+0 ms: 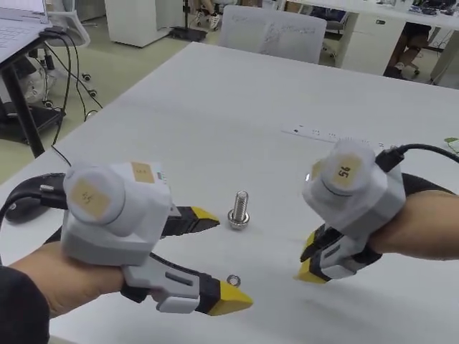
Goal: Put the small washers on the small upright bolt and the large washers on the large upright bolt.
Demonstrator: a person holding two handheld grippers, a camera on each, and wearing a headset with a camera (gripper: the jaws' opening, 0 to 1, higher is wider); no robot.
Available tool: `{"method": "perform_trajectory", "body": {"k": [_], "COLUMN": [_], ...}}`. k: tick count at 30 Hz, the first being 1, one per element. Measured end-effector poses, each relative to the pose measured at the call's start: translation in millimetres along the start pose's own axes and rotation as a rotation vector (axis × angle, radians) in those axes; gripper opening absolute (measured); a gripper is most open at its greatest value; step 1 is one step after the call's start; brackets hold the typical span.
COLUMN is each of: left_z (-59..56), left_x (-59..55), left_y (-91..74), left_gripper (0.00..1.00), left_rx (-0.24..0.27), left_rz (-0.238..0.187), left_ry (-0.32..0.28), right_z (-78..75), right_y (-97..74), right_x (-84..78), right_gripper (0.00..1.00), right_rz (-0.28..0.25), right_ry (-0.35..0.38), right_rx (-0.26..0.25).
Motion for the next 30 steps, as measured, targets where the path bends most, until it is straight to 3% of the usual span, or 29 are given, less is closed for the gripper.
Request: {"method": "perform_trajectory", "body": {"k": [13, 30], "left_z": [-2.0, -2.0], "left_x": [-0.7, -0.3], "left_y": [-2.3, -2.9], "left_gripper": [0.67, 0.67], "left_rx": [0.001, 0.003], "left_rz": [0.000, -0.002], "left_ry": [0.003, 0.002], "right_z": [24.1, 30.2], "right_y": [24.6, 52.0], "right_x": [40.9, 57.1], "right_gripper": [0.16, 0.16], "right_rz": [-0.001, 0.041], "right_ry": [-0.109, -0.167], "right_rx": [0.054, 0.086]}}
Point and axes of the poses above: the centre of the closed fingertips' face, and the gripper's own axes: y roughly forward along the fingers, z roughly to its left, x roughly out of its top, the point moved 2 cm from there along -y, roughly backward along the fingers, and after that the axes turned 6 degrees about y, right-handed, at the moved point
